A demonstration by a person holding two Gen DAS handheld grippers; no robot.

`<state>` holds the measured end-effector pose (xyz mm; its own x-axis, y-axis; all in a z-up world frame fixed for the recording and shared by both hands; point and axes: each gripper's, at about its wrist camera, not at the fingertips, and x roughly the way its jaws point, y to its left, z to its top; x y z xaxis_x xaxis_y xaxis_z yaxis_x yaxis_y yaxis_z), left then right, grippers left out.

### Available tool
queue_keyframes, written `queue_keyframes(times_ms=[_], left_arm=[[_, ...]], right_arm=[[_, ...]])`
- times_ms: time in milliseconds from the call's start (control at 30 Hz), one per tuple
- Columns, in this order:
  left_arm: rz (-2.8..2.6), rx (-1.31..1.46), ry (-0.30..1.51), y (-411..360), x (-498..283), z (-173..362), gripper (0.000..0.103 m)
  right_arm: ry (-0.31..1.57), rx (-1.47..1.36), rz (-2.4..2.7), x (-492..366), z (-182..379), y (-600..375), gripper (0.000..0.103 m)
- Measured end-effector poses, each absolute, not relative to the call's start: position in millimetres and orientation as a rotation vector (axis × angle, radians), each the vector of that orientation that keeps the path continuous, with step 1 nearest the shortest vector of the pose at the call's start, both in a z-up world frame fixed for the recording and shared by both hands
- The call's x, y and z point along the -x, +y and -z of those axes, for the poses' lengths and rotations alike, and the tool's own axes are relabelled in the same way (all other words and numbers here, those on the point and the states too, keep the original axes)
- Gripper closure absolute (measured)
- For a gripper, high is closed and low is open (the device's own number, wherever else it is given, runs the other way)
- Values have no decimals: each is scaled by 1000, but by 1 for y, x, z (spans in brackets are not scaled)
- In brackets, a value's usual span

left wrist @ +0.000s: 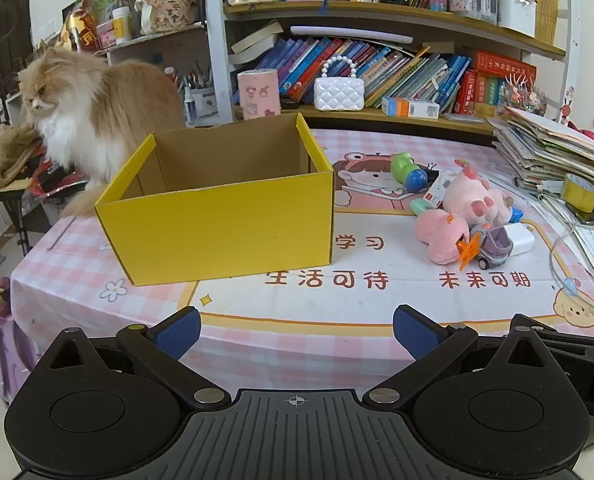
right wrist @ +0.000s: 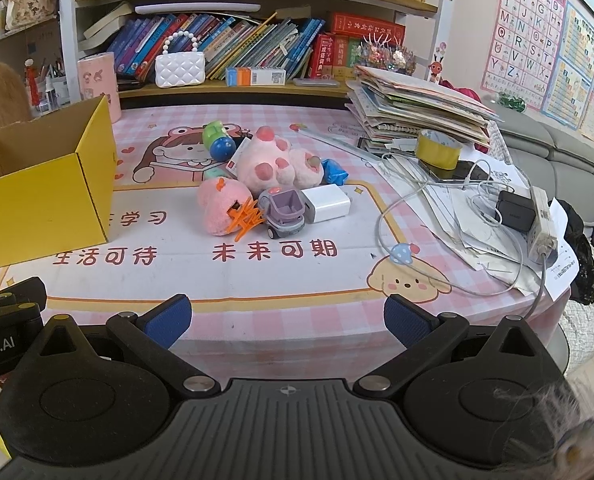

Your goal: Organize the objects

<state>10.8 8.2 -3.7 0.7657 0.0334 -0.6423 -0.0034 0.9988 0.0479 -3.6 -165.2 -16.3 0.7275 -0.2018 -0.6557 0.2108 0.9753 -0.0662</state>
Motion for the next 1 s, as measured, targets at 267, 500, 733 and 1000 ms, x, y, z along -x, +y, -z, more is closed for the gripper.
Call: queue_keyframes(times_ms=[267, 500, 733, 1000], left_arm=[[-14, -44, 709, 6, -16, 6, 0], [8, -32, 726, 3, -25, 7, 0], [21, -22, 751, -7, -40, 10, 0], [38, 2, 782, -25, -64, 14, 0]], right_arm=[[728, -15, 229, -3, 18, -169, 0], [742, -12, 238, -10, 21, -174, 0], [760, -7, 243, -22, 23, -184, 0], [773, -31, 251, -45, 25, -210, 0]])
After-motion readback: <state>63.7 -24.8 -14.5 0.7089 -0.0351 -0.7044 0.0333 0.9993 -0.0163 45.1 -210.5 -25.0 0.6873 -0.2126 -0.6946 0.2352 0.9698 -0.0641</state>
